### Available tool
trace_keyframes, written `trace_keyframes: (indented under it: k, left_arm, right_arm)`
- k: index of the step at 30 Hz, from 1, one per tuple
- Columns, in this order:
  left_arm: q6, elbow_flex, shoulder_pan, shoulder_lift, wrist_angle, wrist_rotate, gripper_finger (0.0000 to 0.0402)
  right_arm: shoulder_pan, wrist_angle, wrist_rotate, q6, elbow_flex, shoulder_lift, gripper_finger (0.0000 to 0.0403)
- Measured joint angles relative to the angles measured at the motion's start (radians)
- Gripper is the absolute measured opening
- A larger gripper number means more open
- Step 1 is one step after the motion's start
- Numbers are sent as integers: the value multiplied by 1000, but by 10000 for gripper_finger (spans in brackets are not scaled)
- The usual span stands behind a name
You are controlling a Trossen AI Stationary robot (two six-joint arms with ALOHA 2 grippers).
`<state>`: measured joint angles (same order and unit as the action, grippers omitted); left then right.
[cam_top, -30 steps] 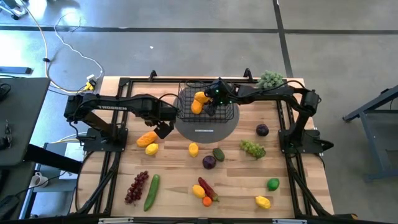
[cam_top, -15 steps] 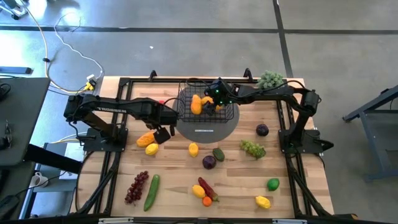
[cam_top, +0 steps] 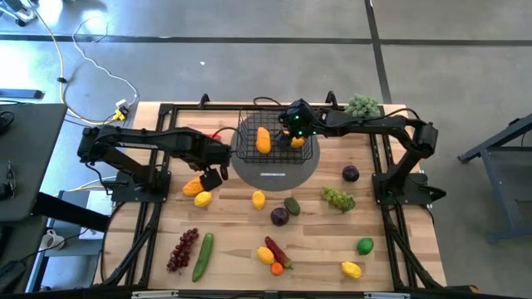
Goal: Build produce basket
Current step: Put the yellow lemon into the black wire basket
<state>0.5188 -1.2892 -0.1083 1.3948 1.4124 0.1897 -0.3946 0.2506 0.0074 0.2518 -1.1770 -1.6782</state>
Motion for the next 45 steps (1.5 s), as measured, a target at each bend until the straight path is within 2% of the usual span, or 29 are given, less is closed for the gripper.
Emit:
trace_keyframes:
  k: [4, 7, 15, 26, 35, 40, 45]
  left_arm:
    - [-53, -1, 14, -66, 1, 103, 271]
    - [-7, -1, 18, -116, 6, 136, 271]
    - [137, -1, 40, -221, 48, 121, 271]
    - [278, 7, 182, -245, 24, 129, 271]
    - [414, 263, 299, -341, -151, 108, 271]
    - [378, 390, 353, -387, -250, 110, 271]
    - [364, 470, 373, -399, -260, 113, 271]
  right_arm:
    - [0, 7, 0, -7, 0, 30, 268]
    - [0, 14, 0, -11, 0, 41, 268]
    - [0, 28, 3, -35, 0, 58, 268]
    - [0, 47, 3, -50, 0, 72, 268]
    - [0, 55, 3, -51, 0, 72, 268]
    - [0, 55, 3, -51, 0, 72, 268]
    - [0, 56, 3, -50, 0, 72, 268]
